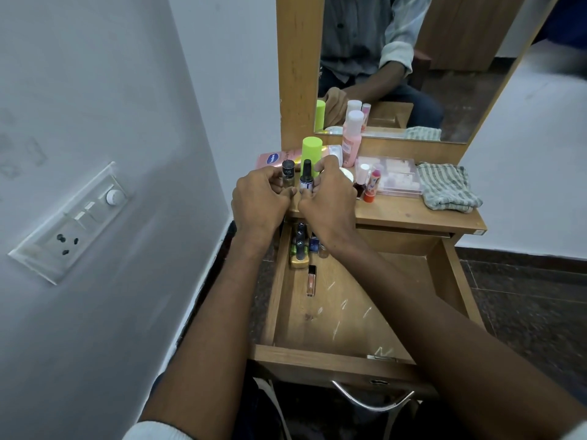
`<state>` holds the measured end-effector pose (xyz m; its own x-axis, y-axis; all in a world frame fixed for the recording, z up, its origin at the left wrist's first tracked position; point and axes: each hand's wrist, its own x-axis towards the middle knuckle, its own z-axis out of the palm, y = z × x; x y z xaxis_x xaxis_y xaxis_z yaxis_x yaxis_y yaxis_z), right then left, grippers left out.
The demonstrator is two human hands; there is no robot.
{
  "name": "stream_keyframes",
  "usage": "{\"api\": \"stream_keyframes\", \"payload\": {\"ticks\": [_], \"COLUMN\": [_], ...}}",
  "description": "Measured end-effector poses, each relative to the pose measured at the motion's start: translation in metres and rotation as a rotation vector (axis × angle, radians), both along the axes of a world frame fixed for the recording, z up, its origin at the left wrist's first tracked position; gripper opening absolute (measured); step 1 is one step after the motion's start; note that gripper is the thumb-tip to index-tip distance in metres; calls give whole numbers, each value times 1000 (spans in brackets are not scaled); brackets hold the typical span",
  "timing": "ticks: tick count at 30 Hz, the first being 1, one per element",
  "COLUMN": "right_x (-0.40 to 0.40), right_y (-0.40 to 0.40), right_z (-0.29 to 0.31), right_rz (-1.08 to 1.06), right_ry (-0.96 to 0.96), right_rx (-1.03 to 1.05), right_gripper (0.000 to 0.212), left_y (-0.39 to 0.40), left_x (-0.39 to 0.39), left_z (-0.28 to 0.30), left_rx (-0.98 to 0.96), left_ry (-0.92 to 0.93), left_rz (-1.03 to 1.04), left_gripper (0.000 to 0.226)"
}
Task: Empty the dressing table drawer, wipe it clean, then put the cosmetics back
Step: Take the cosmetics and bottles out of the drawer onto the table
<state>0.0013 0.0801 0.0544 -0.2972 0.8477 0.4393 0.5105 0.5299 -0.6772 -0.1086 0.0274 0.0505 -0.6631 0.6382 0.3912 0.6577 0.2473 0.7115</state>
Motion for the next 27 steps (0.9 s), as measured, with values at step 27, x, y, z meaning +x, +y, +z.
{"api": "stream_keyframes", "payload": {"ticks": [27], "right_x": [74], "right_y": [-23], "right_z": [-22], "right_rz": [245], "right_ry": [-390], "right_rx": [71], "right_gripper": [14], "left_y": [-41], "left_x": [-4], "left_z": [8], "left_rx": [0], "left_ry": [-23], "left_rz": [-230], "left_gripper": [6]}}
